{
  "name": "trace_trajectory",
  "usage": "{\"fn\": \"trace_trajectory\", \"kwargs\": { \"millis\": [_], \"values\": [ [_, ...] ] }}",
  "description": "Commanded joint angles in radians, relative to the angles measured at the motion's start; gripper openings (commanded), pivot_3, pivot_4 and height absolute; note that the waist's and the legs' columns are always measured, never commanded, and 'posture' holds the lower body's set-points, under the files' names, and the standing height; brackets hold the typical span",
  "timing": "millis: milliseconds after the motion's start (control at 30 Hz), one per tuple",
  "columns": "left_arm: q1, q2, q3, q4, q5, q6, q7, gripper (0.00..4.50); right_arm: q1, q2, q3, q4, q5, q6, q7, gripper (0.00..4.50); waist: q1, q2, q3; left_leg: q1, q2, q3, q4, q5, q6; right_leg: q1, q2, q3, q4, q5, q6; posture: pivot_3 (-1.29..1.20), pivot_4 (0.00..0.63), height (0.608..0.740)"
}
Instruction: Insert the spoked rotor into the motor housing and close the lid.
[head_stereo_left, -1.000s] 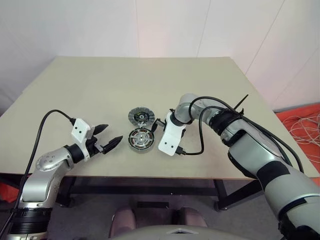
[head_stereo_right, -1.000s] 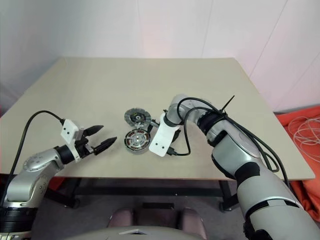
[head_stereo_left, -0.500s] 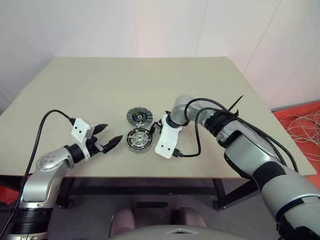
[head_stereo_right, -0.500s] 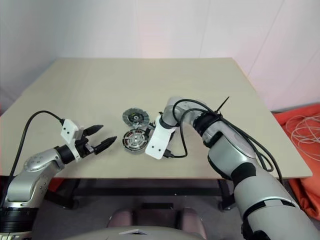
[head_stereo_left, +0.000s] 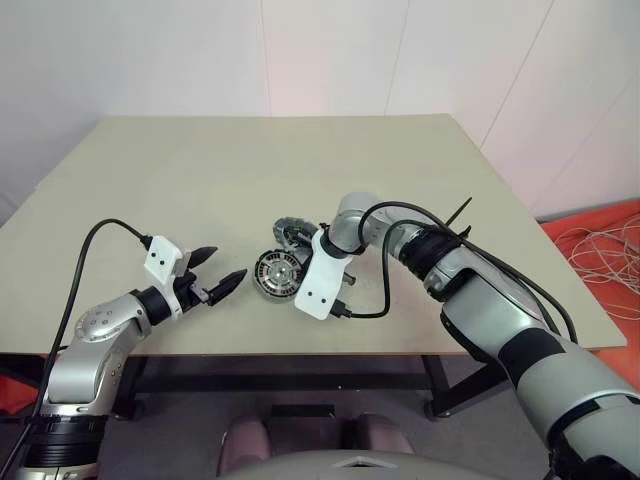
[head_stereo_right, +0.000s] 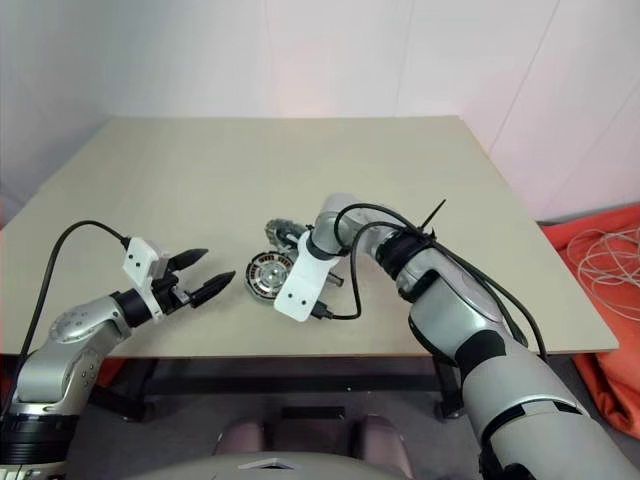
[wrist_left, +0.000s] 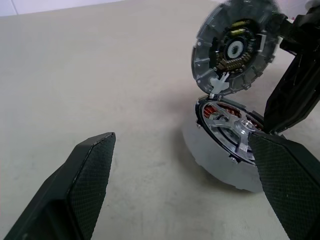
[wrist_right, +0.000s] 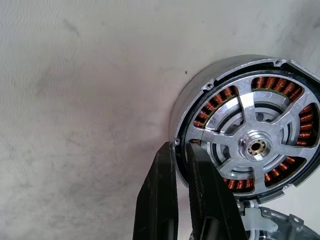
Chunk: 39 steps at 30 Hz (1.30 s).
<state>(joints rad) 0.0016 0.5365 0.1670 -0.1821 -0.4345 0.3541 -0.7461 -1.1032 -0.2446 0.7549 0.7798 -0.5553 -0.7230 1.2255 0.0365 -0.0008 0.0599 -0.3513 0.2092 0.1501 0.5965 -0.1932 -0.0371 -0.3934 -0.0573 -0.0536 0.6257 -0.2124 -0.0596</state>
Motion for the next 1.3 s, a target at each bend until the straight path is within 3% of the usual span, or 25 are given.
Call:
{"fn": "trace_trajectory", "kwargs": {
  "millis": [33,200,433,567,700,900,1300],
  "values": [
    [-0.021,-0.001,0.009,-0.028,-0.006,-0.02,0.003,4.5,0.031,0.02,-0.046,-0.12,0.067,0.14,0.047,0.0,-0.001,0.0,0.0,0.0,0.0,0.0,0.0,0.0,0.0,0.0,0.0,0.0,0.0,0.0,0.0,0.0,0.0,0.74],
    [-0.025,-0.003,0.005,-0.023,-0.003,-0.023,0.002,4.5,0.103,-0.004,-0.091,-0.328,0.092,0.431,0.146,0.0,0.003,0.0,0.0,0.0,0.0,0.0,0.0,0.0,0.0,0.0,0.0,0.0,0.0,0.0,-0.001,0.0,0.0,0.74],
    [-0.057,-0.002,-0.006,0.013,0.005,-0.029,-0.01,4.5,0.135,-0.025,-0.126,-0.622,0.056,0.986,0.286,0.0,0.014,0.001,0.002,-0.001,0.004,0.0,0.0,0.0,0.0,0.0,0.0,0.0,-0.001,0.0,0.0,0.0,0.0,0.74],
    [-0.077,-0.004,-0.014,0.036,0.012,-0.036,-0.018,4.5,0.134,-0.044,-0.119,-0.684,0.052,1.16,0.312,0.0,0.018,0.001,0.002,0.0,0.004,0.0,0.0,0.0,-0.001,0.0,0.0,0.0,-0.001,0.0,0.0,0.0,0.0,0.74],
    [-0.091,-0.005,-0.019,0.054,0.017,-0.043,-0.024,4.5,0.144,-0.078,-0.102,-0.723,0.051,1.247,0.301,0.0,0.022,0.001,0.002,0.0,0.004,0.0,0.0,0.001,-0.002,0.0,0.0,0.0,-0.001,0.0,0.0,0.0,0.0,0.74],
    [-0.11,-0.008,-0.029,0.076,0.024,-0.054,-0.031,4.5,0.149,-0.105,-0.073,-0.658,0.018,1.215,0.177,0.0,0.032,0.001,0.002,0.001,0.004,0.0,-0.001,0.001,-0.003,0.0,0.0,0.0,-0.001,0.0,0.0,0.0,0.0,0.74],
    [-0.103,-0.007,-0.028,0.077,0.026,-0.058,-0.024,4.5,0.138,-0.009,-0.081,-0.708,0.114,1.367,0.174,0.0,0.033,0.001,0.002,0.001,0.004,0.0,-0.002,0.002,-0.004,0.0,0.0,0.0,-0.001,0.0,0.0,0.0,0.0,0.74]
  ]
}}
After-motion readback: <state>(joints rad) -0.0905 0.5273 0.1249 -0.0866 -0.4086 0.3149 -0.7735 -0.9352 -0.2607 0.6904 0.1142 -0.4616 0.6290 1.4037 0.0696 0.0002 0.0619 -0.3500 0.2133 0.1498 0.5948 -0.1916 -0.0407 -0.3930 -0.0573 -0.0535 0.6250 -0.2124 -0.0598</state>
